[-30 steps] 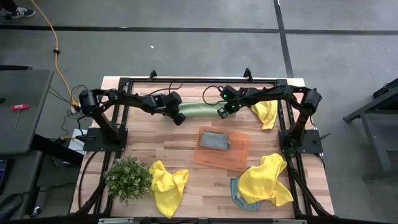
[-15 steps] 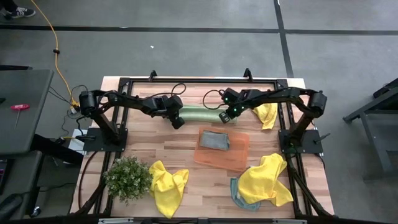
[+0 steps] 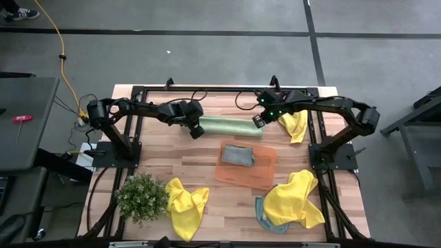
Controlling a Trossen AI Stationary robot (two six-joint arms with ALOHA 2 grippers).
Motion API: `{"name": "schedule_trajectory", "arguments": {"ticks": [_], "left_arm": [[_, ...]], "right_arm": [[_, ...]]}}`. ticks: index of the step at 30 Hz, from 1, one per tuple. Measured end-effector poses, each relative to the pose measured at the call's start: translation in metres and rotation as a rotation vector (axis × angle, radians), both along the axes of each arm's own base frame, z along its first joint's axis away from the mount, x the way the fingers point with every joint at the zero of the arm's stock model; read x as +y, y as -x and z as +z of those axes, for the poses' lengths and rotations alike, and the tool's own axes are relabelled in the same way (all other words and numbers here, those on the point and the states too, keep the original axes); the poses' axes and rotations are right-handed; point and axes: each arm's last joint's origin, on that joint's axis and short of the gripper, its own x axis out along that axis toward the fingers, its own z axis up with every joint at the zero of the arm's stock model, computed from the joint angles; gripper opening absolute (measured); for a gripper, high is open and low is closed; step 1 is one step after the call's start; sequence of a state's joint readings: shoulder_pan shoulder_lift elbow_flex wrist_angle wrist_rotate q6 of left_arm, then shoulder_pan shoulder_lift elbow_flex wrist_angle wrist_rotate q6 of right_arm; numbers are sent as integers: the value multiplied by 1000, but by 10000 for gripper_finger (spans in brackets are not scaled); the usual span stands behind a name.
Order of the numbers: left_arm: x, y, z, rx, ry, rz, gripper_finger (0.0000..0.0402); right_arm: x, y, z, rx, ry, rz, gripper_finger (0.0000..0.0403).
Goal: Fold microfiber towels
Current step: Fold the green microfiber towel
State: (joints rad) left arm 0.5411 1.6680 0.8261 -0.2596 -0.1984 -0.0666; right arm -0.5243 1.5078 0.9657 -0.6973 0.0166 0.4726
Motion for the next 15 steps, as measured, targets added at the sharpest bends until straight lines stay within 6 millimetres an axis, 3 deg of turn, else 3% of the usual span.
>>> {"name": "schedule_trajectory", "arguments": {"ticks": [9,12,15], "left_arm": [[0,1,0,5,11,-1,0],[0,1,-1,8,13,-1,0],[0,1,-1,8,13,-1,0]], "right_arm": [[3,5,-4,48,-15,39,183],[9,18,-19,66,-41,20,213],[21,34,-37,-30,-101,-46,224]]}}
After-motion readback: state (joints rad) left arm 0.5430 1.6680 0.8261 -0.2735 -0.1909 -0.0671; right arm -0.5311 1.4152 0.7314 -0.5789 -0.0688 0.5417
